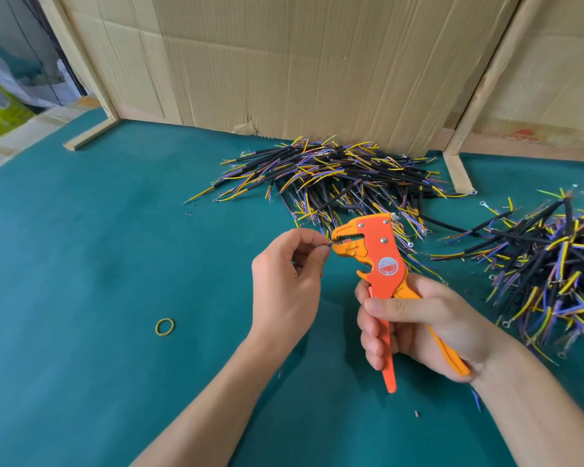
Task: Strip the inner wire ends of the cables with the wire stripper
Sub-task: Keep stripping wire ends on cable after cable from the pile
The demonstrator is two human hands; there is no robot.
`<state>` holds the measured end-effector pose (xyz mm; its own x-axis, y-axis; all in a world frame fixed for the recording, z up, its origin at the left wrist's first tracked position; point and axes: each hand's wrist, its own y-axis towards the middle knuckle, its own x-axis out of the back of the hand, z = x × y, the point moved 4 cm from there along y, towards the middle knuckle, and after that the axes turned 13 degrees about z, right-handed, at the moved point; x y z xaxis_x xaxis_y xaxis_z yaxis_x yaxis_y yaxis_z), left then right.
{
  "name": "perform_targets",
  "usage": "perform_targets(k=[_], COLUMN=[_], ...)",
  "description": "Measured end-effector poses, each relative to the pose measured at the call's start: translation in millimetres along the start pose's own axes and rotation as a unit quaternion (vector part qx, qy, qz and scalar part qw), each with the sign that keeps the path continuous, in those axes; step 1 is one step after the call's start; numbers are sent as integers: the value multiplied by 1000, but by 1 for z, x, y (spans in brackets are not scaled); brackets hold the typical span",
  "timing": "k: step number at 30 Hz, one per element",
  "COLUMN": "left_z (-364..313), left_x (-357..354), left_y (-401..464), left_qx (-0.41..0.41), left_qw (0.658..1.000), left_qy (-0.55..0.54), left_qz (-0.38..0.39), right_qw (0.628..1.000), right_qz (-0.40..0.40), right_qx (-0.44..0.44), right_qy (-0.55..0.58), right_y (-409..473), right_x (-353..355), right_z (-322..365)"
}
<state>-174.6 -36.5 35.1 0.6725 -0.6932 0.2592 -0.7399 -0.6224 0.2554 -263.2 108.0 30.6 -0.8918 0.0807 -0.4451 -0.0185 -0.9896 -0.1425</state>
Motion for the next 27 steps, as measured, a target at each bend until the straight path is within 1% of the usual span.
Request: perform_targets(k=[3, 6, 10, 13, 16, 19, 23, 27], left_z=[0, 0, 1, 3, 4, 7, 10, 8], left_x=[0, 1, 1, 0, -1, 1, 5, 8], left_y=[0, 0, 0, 1, 1, 2, 3, 2], left_qx=[-2, -2, 2, 9, 16, 24, 18, 18], left_qw=[1000, 1000, 1000, 999, 999, 998, 997, 997], left_qy=[-4, -3, -11, -32, -44, -56, -50, -38], left_qz=[0, -1, 4, 5, 2, -16, -48, -70], right_qw=[1000, 1000, 995, 994, 995, 996, 999, 999], right_qz=[-2, -21, -92, -109, -93, -55, 1, 22], right_qx=[-3, -1, 9, 14, 26, 41, 34, 14], right_qy=[-9, -7, -22, -9, 21, 54, 40, 42], right_y=[0, 1, 2, 2, 2, 1, -2, 0], right_x=[0, -1, 1, 2, -1, -2, -3, -8], right_z=[0, -1, -1, 0, 0, 2, 2, -3])
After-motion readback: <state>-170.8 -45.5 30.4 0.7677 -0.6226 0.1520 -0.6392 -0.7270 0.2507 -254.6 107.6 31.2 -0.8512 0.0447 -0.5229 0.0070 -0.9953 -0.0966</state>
